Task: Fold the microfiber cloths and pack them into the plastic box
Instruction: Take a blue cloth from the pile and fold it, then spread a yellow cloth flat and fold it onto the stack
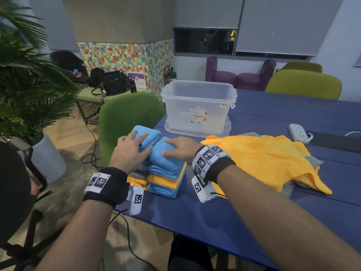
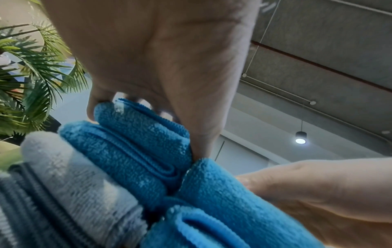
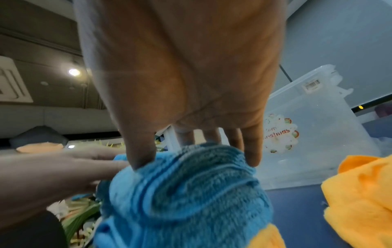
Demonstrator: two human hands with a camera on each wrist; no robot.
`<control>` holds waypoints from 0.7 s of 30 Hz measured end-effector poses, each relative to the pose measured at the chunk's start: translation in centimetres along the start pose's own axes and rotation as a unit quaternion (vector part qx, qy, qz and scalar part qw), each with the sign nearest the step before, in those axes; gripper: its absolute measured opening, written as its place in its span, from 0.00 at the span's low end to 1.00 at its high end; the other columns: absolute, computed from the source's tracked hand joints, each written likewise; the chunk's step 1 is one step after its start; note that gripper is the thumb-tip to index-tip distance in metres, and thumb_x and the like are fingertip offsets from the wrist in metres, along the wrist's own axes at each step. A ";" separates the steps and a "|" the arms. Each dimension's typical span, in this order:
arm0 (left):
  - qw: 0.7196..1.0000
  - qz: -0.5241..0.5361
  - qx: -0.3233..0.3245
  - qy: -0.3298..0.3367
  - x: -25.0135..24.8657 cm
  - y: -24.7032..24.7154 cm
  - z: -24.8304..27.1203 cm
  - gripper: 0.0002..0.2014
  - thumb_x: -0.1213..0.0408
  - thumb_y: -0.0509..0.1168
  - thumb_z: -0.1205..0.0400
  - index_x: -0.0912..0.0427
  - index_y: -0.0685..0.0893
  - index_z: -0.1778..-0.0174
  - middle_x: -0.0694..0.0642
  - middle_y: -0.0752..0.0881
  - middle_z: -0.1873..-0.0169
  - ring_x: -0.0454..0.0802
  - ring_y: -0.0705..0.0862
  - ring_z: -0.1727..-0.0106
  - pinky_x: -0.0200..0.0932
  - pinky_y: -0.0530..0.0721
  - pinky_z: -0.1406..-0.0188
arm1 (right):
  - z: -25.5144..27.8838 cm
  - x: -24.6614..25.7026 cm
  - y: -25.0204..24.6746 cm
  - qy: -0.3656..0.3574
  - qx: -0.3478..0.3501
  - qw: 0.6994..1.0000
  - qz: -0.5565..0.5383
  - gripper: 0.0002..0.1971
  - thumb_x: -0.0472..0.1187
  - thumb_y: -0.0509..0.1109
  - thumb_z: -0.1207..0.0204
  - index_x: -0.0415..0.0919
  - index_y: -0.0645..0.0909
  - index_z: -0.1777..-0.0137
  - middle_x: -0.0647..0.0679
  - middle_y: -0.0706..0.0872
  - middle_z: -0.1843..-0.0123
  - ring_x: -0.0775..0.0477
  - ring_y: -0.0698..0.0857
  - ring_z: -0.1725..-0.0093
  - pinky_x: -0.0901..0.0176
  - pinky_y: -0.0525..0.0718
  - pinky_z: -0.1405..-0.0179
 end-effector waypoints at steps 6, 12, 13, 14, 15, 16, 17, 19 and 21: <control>0.987 -0.132 0.057 0.073 2.4 2.9 1.1 0.36 0.36 0.32 0.12 0.48 0.70 0.17 0.59 0.62 0.12 0.71 0.62 0.16 0.69 0.66 0.21 | -0.4 0.6 3.4 -0.003 0.006 0.998 0.059 0.36 0.63 0.57 0.15 0.51 0.54 0.10 0.39 0.54 0.10 0.33 0.54 0.13 0.38 0.59 0.15; 0.978 -0.172 0.095 0.068 1.3 4.2 3.1 0.36 0.45 0.33 0.11 0.57 0.74 0.19 0.66 0.66 0.14 0.78 0.65 0.18 0.76 0.70 0.28 | -0.2 0.4 5.8 0.015 -0.020 0.997 0.069 0.36 0.63 0.51 0.14 0.53 0.49 0.10 0.45 0.49 0.09 0.34 0.49 0.12 0.36 0.60 0.16; 0.985 -0.156 0.065 0.042 1.4 4.2 3.2 0.40 0.39 0.30 0.15 0.50 0.69 0.14 0.64 0.61 0.12 0.76 0.61 0.16 0.73 0.67 0.24 | -0.2 0.4 6.1 0.016 -0.026 0.997 0.075 0.36 0.63 0.51 0.13 0.52 0.48 0.10 0.44 0.49 0.09 0.34 0.50 0.12 0.35 0.61 0.17; 0.991 -0.126 0.052 0.014 1.1 4.0 3.3 0.41 0.35 0.30 0.19 0.45 0.65 0.12 0.62 0.58 0.11 0.73 0.58 0.15 0.71 0.62 0.21 | -0.1 0.4 6.2 0.017 -0.028 0.996 0.079 0.36 0.63 0.51 0.13 0.52 0.48 0.10 0.44 0.49 0.09 0.33 0.50 0.12 0.35 0.61 0.17; 0.994 -0.097 0.049 -0.006 0.7 3.8 3.4 0.42 0.34 0.32 0.21 0.41 0.62 0.11 0.59 0.56 0.10 0.71 0.56 0.14 0.70 0.58 0.19 | -0.1 0.3 6.1 0.018 -0.025 0.996 0.079 0.36 0.63 0.51 0.13 0.52 0.48 0.10 0.44 0.48 0.09 0.33 0.49 0.12 0.35 0.60 0.17; 0.995 -0.087 0.047 -0.015 0.3 3.4 3.5 0.41 0.34 0.34 0.21 0.39 0.61 0.11 0.57 0.55 0.10 0.69 0.54 0.13 0.70 0.55 0.17 | -0.2 0.3 5.8 0.019 -0.019 0.997 0.074 0.36 0.64 0.51 0.14 0.52 0.48 0.10 0.44 0.48 0.08 0.33 0.49 0.12 0.35 0.59 0.17; 0.995 -0.083 0.045 -0.019 -0.1 2.9 3.5 0.39 0.34 0.37 0.21 0.39 0.61 0.11 0.56 0.56 0.10 0.68 0.53 0.12 0.69 0.53 0.16 | -0.1 0.3 5.4 0.018 -0.014 0.997 0.068 0.36 0.64 0.51 0.14 0.53 0.48 0.10 0.44 0.48 0.08 0.33 0.48 0.11 0.35 0.58 0.16; 0.995 -0.090 0.027 -0.016 -0.2 2.1 3.0 0.36 0.36 0.43 0.19 0.39 0.63 0.12 0.57 0.60 0.11 0.67 0.53 0.12 0.70 0.52 0.15 | 0.1 0.4 4.5 0.011 -0.019 0.999 0.050 0.37 0.65 0.52 0.14 0.52 0.49 0.09 0.45 0.47 0.08 0.34 0.47 0.11 0.34 0.56 0.15; 0.996 -0.091 0.011 -0.016 -0.2 1.4 2.5 0.33 0.38 0.48 0.17 0.40 0.65 0.13 0.58 0.64 0.13 0.67 0.55 0.12 0.72 0.52 0.15 | 0.3 0.0 3.8 0.002 -0.034 0.999 0.013 0.39 0.68 0.52 0.15 0.51 0.49 0.09 0.44 0.47 0.08 0.36 0.45 0.10 0.34 0.53 0.13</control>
Point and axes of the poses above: each hand's wrist, its own z-axis away from the middle knuckle, its own y-axis out of the palm, x = y × z, the point moved 3 cm from there along -z, towards the middle knuckle
